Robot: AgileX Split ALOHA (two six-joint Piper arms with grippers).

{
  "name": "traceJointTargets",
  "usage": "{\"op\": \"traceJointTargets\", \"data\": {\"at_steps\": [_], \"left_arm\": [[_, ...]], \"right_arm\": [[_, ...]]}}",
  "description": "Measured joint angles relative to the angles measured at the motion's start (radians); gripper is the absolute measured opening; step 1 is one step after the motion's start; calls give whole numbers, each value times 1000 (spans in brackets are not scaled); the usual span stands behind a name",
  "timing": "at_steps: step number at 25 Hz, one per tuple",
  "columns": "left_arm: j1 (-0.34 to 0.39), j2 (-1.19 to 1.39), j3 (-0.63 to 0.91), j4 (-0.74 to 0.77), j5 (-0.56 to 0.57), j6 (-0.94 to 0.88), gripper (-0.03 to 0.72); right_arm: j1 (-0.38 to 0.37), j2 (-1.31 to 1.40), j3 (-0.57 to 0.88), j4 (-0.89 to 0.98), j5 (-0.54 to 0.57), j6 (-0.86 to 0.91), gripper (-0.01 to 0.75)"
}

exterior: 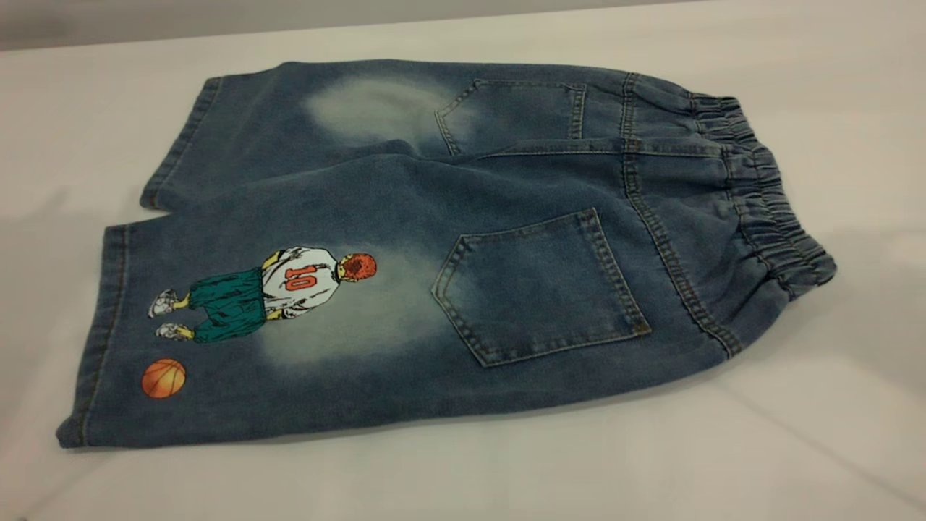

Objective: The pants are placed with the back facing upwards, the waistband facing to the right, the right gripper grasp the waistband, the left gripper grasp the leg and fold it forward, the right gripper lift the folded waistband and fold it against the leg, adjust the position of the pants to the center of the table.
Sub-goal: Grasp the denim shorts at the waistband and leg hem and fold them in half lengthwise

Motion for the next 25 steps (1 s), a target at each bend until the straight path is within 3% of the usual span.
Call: {"op": "traceJointTargets", "data": {"at_steps": [6, 17, 21, 25], "left_arm": [[0, 73, 0, 0, -55, 13, 516], [0, 87, 0, -1, -66, 32, 516], [0, 87, 0, -1, -60, 34, 516], [0, 87, 0, -1, -59, 34, 516]], "right_arm": [[-35, 169, 0, 150, 14, -175, 569], [-329, 432, 0, 432, 198, -465, 569], [-411, 503, 28, 439, 168, -472, 569], [-432, 547, 87, 439, 112, -502, 569]]}}
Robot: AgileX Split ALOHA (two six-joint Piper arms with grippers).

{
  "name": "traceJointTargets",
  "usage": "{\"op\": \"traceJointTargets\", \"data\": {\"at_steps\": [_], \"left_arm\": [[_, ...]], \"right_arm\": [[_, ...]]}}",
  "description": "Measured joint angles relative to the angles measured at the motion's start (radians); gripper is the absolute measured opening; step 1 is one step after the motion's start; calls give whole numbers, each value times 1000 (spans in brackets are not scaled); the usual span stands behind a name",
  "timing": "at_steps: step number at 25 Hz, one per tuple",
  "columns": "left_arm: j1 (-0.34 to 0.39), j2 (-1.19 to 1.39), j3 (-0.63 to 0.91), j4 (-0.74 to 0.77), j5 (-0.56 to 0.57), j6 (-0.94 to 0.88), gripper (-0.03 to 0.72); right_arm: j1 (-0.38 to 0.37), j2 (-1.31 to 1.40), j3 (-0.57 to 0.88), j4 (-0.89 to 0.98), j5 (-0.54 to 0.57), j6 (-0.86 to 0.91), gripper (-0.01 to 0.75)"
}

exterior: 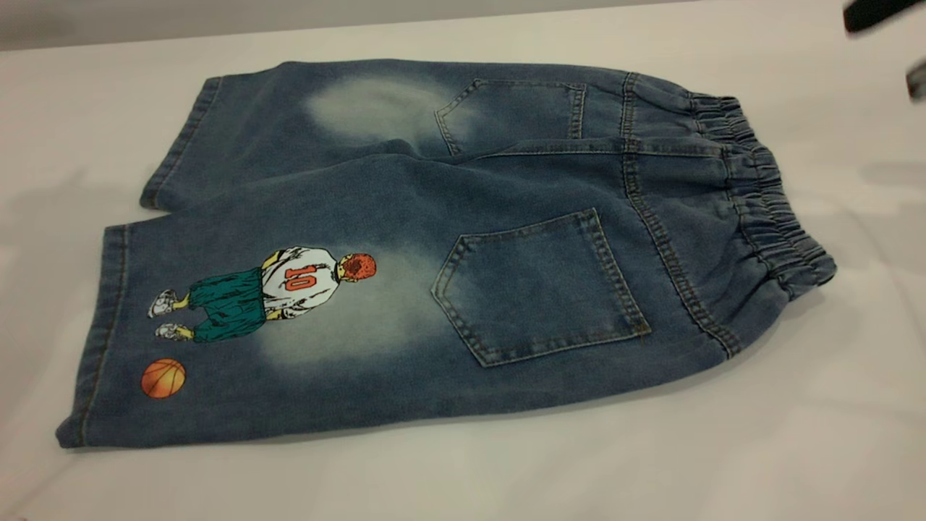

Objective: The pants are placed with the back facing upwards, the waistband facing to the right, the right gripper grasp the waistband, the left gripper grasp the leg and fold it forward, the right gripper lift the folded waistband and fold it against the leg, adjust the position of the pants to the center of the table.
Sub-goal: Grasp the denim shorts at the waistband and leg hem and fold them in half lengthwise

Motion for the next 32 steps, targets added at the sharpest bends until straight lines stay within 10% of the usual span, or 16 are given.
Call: {"op": "traceJointTargets", "data": {"at_steps": [32], "left_arm": [[0, 0, 0, -2, 5, 1, 516]], "right_arm": [[4, 226, 233, 334, -106, -396, 569]]}}
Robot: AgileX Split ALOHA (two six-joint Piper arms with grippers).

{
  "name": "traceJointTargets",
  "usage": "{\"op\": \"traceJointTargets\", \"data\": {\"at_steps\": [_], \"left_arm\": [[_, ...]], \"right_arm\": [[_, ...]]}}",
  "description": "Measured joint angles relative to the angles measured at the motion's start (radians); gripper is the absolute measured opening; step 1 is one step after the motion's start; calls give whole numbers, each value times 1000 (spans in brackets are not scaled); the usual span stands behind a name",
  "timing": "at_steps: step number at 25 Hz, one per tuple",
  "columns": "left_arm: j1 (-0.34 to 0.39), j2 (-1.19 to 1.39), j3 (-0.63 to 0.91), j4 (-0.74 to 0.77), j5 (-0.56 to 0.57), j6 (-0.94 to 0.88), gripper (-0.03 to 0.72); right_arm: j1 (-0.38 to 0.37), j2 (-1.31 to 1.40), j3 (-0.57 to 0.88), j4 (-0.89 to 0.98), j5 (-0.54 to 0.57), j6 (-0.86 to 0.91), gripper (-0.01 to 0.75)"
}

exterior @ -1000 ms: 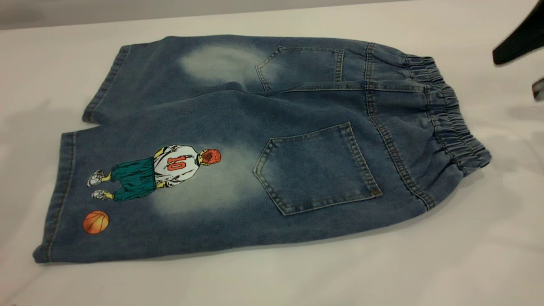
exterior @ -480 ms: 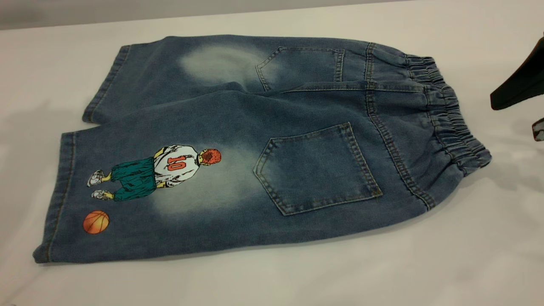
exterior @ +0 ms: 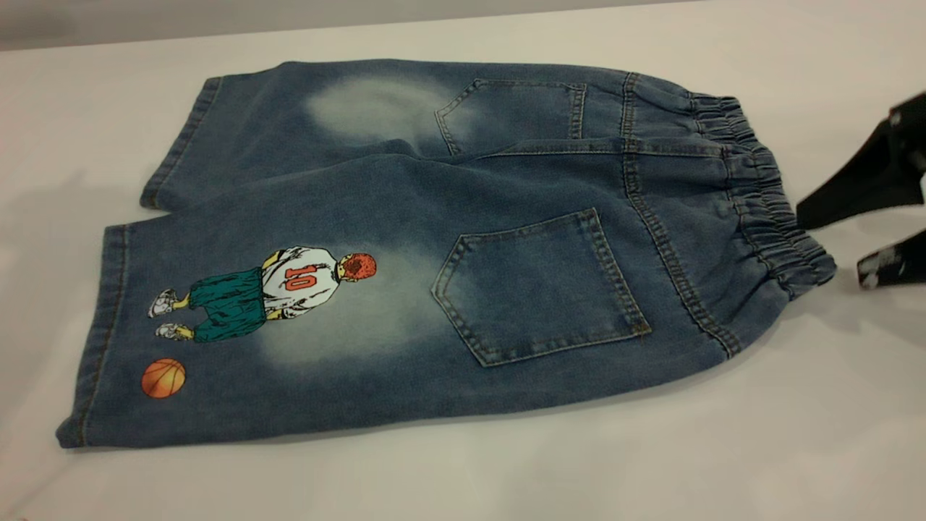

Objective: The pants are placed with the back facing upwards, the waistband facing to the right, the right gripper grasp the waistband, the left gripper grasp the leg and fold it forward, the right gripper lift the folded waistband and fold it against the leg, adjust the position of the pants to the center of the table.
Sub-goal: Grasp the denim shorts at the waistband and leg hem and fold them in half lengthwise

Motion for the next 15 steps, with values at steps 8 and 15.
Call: {"op": "traceJointTargets", "data": {"at_steps": [8, 15], "left_arm": [[0, 0, 0, 0, 0, 0, 516], [0, 0, 0, 0, 0, 0, 516]], "right_arm": [[0, 97, 0, 102, 33, -98, 569], [0, 143, 0, 223, 96, -206, 569]]}}
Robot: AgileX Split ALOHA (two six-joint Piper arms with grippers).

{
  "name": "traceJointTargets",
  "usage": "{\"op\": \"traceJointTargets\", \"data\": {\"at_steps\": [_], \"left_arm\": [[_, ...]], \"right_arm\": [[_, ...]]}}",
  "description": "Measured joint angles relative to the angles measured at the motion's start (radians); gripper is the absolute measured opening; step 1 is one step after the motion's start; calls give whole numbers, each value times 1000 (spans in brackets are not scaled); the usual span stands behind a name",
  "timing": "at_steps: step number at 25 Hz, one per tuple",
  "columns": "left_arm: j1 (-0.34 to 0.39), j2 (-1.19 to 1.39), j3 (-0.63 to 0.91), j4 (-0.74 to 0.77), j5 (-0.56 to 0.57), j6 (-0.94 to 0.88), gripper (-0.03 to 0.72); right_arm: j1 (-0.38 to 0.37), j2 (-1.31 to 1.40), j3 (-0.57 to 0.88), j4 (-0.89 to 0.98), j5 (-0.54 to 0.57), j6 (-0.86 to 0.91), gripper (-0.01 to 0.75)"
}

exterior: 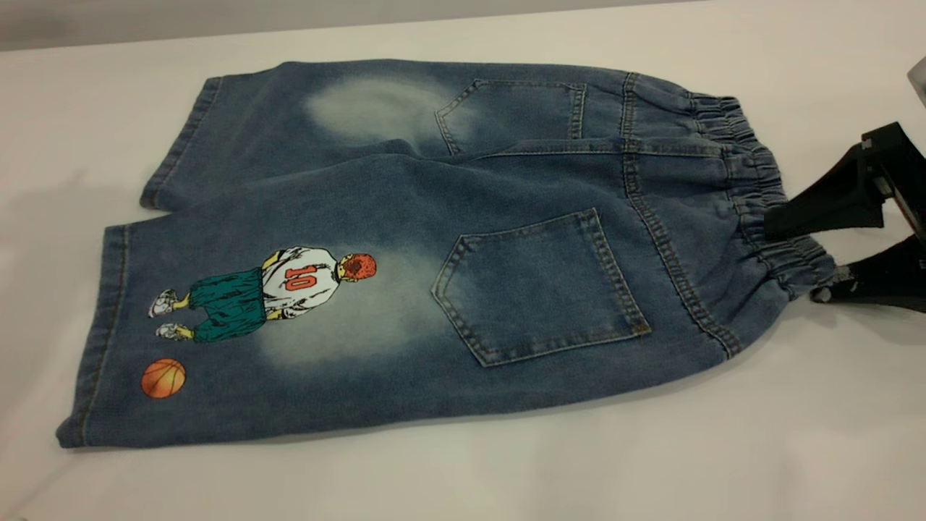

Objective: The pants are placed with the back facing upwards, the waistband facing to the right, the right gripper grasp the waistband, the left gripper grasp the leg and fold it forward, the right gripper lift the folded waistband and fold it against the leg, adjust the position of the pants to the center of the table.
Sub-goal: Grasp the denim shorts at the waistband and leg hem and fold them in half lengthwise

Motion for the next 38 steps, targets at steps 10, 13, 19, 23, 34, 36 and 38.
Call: {"op": "traceJointTargets", "data": {"at_steps": [10, 13, 19, 23, 34, 36, 38], "left_arm": [[0, 0, 0, 0, 0, 0, 516], [0, 0, 0, 0, 0, -4, 516], [0, 0, 0, -5, 2, -4, 516], [0, 0, 0, -8, 2, -8, 516], [-1, 0, 1, -12, 20, -6, 516], [-1, 0, 2, -30, 44, -5, 516], [-13, 1, 2, -40, 64, -5, 516]], "right_arm": [[0, 15, -1, 19, -14, -16, 350], [0, 16, -1, 15, 14, -16, 210], [0, 14, -1, 7, 34, -16, 34], [0, -1, -1, 3, 38, -5, 33], [16, -102, -1, -19, 39, 51, 33], [35, -106, -3, -18, 38, 56, 33], [56, -106, -18, -21, 37, 57, 33]]}}
